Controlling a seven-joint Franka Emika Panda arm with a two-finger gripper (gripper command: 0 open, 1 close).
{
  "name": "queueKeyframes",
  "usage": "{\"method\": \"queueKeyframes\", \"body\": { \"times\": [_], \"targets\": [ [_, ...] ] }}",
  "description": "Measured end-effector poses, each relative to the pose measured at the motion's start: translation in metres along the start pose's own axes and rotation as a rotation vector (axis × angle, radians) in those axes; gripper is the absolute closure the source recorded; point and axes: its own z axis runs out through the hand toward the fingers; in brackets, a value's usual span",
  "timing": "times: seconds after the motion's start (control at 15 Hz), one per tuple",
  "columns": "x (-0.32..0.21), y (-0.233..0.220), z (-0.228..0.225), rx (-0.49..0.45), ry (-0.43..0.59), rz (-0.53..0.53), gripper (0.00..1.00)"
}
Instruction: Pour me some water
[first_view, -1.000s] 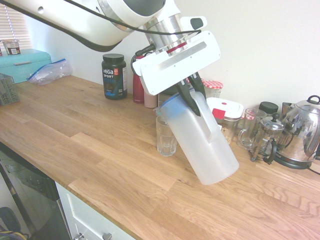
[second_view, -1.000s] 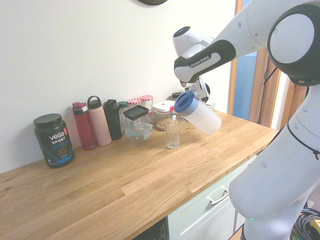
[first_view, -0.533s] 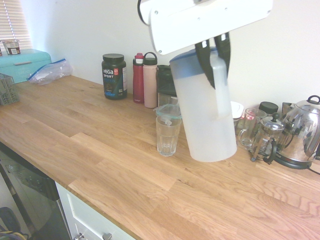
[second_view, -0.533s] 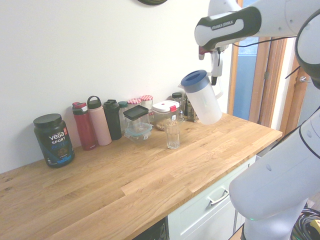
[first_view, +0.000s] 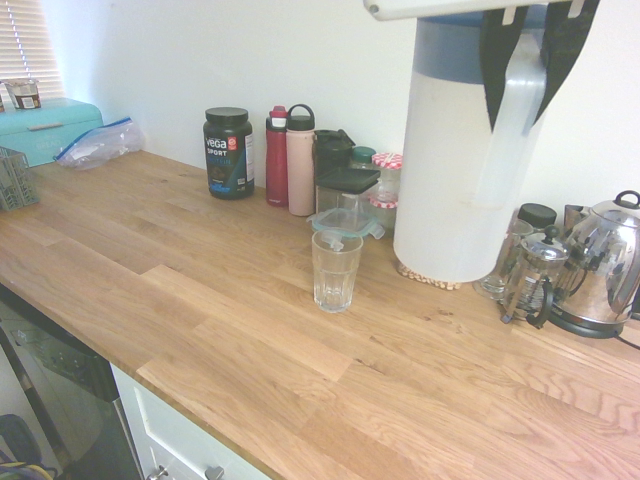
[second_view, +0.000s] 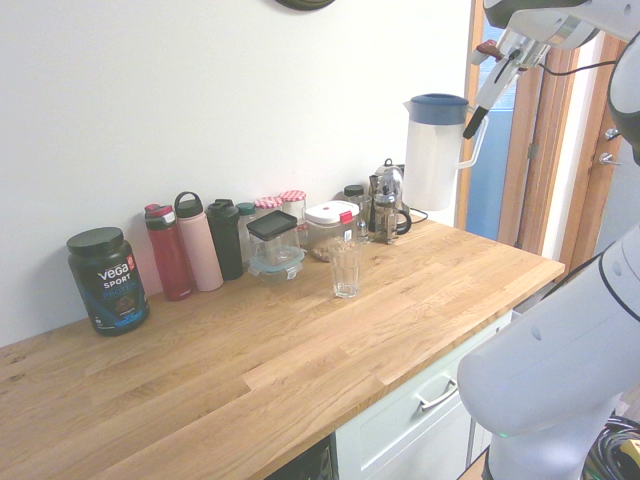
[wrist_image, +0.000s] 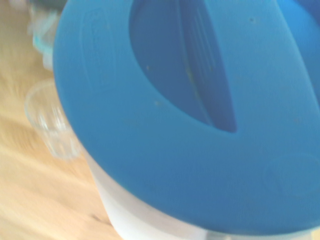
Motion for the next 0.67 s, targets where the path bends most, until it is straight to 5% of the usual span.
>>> {"method": "queueKeyframes", "body": {
  "times": [0.4,0.67],
  "targets": [
    [-0.054,-0.014,-0.012,-0.021,0.031,0.203,1.00],
    [-0.094,-0.057,-0.008,-0.033,-0.007,0.223,1.00]
  ]
}}
